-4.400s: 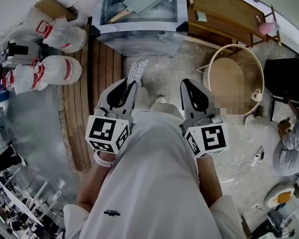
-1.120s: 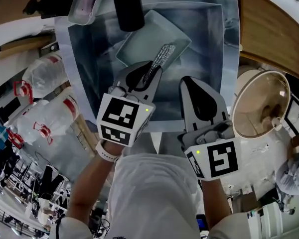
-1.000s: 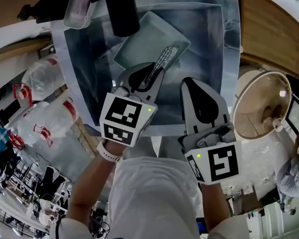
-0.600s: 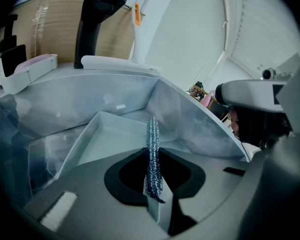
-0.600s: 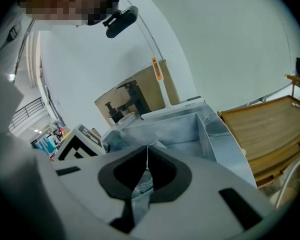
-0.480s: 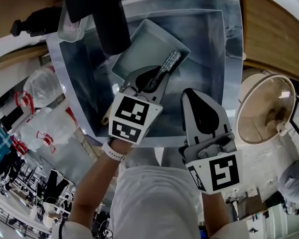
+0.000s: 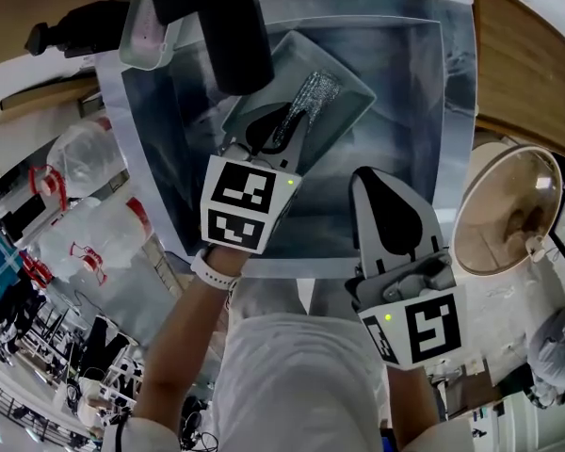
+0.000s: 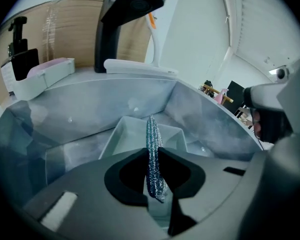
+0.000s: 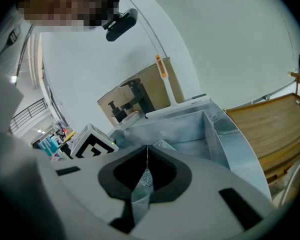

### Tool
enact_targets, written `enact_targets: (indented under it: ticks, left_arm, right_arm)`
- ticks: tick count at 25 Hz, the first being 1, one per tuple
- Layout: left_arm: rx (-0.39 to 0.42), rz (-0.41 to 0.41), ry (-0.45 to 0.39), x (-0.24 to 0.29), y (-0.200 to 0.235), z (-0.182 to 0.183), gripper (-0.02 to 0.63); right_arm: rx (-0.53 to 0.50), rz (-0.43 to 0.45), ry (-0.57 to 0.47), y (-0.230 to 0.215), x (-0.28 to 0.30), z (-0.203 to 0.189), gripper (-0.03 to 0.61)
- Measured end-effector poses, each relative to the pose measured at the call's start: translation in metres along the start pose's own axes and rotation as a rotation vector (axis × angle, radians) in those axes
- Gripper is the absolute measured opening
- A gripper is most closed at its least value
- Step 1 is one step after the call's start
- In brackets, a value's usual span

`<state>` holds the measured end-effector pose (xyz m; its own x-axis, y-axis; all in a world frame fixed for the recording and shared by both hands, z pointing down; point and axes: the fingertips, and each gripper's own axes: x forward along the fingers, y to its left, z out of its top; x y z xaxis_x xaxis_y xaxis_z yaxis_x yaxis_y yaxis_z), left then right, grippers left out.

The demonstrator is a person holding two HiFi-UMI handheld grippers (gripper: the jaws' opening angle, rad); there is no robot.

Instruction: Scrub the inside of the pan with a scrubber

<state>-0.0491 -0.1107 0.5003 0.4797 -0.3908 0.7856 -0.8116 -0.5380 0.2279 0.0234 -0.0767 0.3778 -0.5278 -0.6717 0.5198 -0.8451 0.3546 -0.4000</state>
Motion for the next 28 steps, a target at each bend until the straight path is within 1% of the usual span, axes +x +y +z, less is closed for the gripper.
enact_targets:
  ticks: [5,9,13,16,18,22,28]
  left_arm:
    - [-0.005,0.055,-0.012,-0.005,0.032,0.004,0.064]
    - [-0.001,0.075,-0.023,-0.008,0.046,0.010,0.064]
    - [0.053,0.116,-0.034,-0.008,0.055,0.021,0.064]
    - [0.069,0.153,-0.040,-0.014,0.066,0.023,0.064]
    - [0.078,0.161,-0.037,-0.017,0.071,0.022,0.064]
    - [0.123,0.168,-0.023,-0.021,0.072,0.015,0.064]
    - [0.111,0.178,-0.005,-0.037,0.073,-0.007,0.064]
  right_arm:
    - [-0.006,0.006,0.008,0.006,0.004,-0.004,0.009]
    - [-0.011,0.016,0.009,0.014,0.006,-0.006,0.009]
    - [-0.010,0.021,0.010,0.019,0.007,-0.007,0.009]
    - [-0.007,0.024,0.011,0.023,0.008,-0.008,0.009]
    - [-0.009,0.026,0.011,0.025,0.008,-0.008,0.009]
    - [-0.011,0.027,0.010,0.028,0.009,-0.010,0.009]
    - [-0.013,0.038,0.011,0.037,0.009,-0.013,0.009]
